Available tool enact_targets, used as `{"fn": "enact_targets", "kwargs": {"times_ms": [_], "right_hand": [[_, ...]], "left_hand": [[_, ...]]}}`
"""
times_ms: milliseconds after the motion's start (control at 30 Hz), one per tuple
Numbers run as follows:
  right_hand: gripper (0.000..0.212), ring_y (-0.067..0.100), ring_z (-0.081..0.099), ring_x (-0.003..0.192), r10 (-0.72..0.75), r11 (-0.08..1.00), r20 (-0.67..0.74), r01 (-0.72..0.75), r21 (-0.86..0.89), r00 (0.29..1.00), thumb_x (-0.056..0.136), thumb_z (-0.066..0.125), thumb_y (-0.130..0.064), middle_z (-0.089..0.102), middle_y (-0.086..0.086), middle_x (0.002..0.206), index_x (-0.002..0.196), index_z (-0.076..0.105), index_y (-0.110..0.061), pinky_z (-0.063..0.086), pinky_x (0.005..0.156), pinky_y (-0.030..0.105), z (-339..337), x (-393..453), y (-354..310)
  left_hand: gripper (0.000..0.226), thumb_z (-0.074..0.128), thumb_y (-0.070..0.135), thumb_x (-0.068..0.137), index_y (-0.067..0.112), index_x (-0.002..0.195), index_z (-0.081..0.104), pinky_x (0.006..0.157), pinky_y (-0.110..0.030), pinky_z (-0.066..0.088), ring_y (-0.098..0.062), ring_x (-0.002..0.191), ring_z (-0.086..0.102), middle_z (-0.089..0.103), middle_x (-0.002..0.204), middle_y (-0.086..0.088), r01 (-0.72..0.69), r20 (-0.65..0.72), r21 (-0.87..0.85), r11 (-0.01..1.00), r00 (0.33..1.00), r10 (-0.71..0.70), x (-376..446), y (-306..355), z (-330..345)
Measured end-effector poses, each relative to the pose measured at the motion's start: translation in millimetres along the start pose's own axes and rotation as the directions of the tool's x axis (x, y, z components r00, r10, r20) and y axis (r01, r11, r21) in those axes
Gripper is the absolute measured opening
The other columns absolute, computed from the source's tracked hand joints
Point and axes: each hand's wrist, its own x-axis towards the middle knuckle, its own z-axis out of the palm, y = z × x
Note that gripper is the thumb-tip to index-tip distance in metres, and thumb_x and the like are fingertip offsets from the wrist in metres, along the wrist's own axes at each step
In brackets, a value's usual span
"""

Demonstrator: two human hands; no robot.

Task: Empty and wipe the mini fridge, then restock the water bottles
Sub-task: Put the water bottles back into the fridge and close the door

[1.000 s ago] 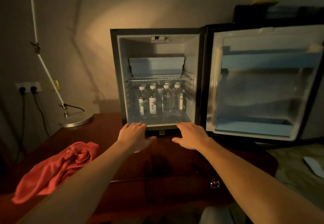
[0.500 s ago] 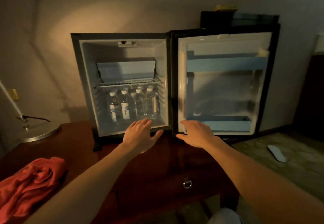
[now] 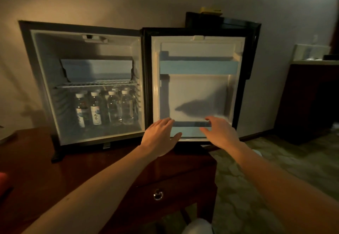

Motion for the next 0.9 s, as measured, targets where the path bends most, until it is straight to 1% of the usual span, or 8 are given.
{"fn": "enact_targets", "kwargs": {"times_ms": [167, 333, 400, 467, 567, 700, 833, 900], "right_hand": [[0.028, 0.018, 0.059, 0.083, 0.108, 0.992, -0.063, -0.103, 0.066, 0.992, 0.091, 0.060, -0.046, 0.061, -0.001, 0.092, 0.097, 0.056, -0.019, 0.045, 0.067, 0.031, -3, 4, 52], [0.049, 0.013, 0.055, 0.077, 0.234, 0.945, -0.094, -0.204, 0.255, 0.968, 0.081, 0.074, -0.047, 0.057, -0.002, 0.090, 0.108, 0.050, -0.015, 0.045, 0.063, 0.030, 0, 10, 100], [0.064, 0.017, 0.056, 0.088, 0.259, 0.930, -0.066, -0.230, 0.287, 0.964, 0.077, 0.077, -0.050, 0.058, 0.002, 0.102, 0.119, 0.047, -0.012, 0.047, 0.071, 0.032, 3, 17, 116], [0.087, 0.026, 0.054, 0.114, 0.265, 0.921, -0.017, -0.247, 0.302, 0.964, 0.074, 0.078, -0.054, 0.053, 0.010, 0.129, 0.135, 0.039, -0.007, 0.049, 0.091, 0.041, 8, 27, 131], [0.111, 0.030, 0.036, 0.138, 0.259, 0.890, 0.076, -0.268, 0.368, 0.963, 0.072, 0.076, -0.060, 0.034, 0.011, 0.153, 0.152, 0.019, -0.008, 0.037, 0.110, 0.045, 11, 41, 143], [0.096, 0.021, 0.044, 0.133, 0.177, 0.820, 0.104, -0.205, 0.534, 0.979, 0.074, 0.079, -0.048, 0.046, 0.001, 0.144, 0.149, 0.028, -0.017, 0.037, 0.102, 0.030, 20, 56, 144], [0.106, 0.018, 0.051, 0.127, 0.164, 0.749, 0.107, -0.194, 0.633, 0.981, 0.068, 0.085, -0.047, 0.051, -0.001, 0.141, 0.150, 0.023, -0.023, 0.043, 0.107, 0.040, 33, 64, 140], [0.104, 0.017, 0.052, 0.125, 0.171, 0.731, 0.080, -0.181, 0.658, 0.982, 0.067, 0.087, -0.041, 0.052, -0.002, 0.138, 0.149, 0.024, -0.023, 0.044, 0.106, 0.038, 37, 65, 139]], "left_hand": [[0.056, 0.048, 0.049, 0.097, 0.017, 0.142, 0.043, 0.109, -0.036, 0.037, -0.019, 0.135, 0.043, 0.047, 0.147, 0.000, -0.057, 0.007, -0.022, 0.998, 0.998, 0.058, 22, 27, 37], [0.052, 0.049, 0.044, 0.098, 0.013, 0.140, 0.045, 0.110, -0.034, 0.035, -0.021, 0.134, 0.043, 0.048, 0.144, -0.002, -0.119, 0.023, -0.045, 0.992, 0.993, 0.120, 51, 60, 65], [0.053, 0.048, 0.043, 0.099, 0.012, 0.141, 0.044, 0.111, -0.033, 0.032, -0.021, 0.135, 0.040, 0.047, 0.146, -0.003, -0.135, 0.040, -0.045, 0.990, 0.990, 0.136, 62, 71, 77], [0.051, 0.047, 0.043, 0.099, 0.012, 0.139, 0.046, 0.110, -0.034, 0.034, -0.021, 0.134, 0.042, 0.048, 0.144, -0.004, -0.134, 0.059, -0.043, 0.990, 0.989, 0.136, 72, 80, 88], [0.051, 0.046, 0.044, 0.099, 0.012, 0.140, 0.045, 0.110, -0.034, 0.032, -0.022, 0.134, 0.042, 0.048, 0.143, -0.003, -0.134, 0.087, -0.037, 0.990, 0.987, 0.137, 83, 89, 102], [0.039, 0.043, 0.045, 0.100, 0.016, 0.123, 0.054, 0.099, -0.032, 0.037, -0.021, 0.119, 0.052, 0.058, 0.124, -0.001, -0.132, 0.081, -0.018, 0.991, 0.988, 0.133, 97, 92, 113], [0.036, 0.043, 0.044, 0.100, 0.017, 0.121, 0.056, 0.098, -0.031, 0.036, -0.020, 0.115, 0.055, 0.061, 0.118, 0.000, -0.125, 0.062, -0.024, 0.992, 0.990, 0.126, 100, 94, 120], [0.034, 0.043, 0.042, 0.100, 0.018, 0.121, 0.055, 0.099, -0.031, 0.035, -0.020, 0.116, 0.054, 0.061, 0.119, 0.000, -0.132, 0.053, -0.029, 0.991, 0.990, 0.133, 99, 94, 122]]}}
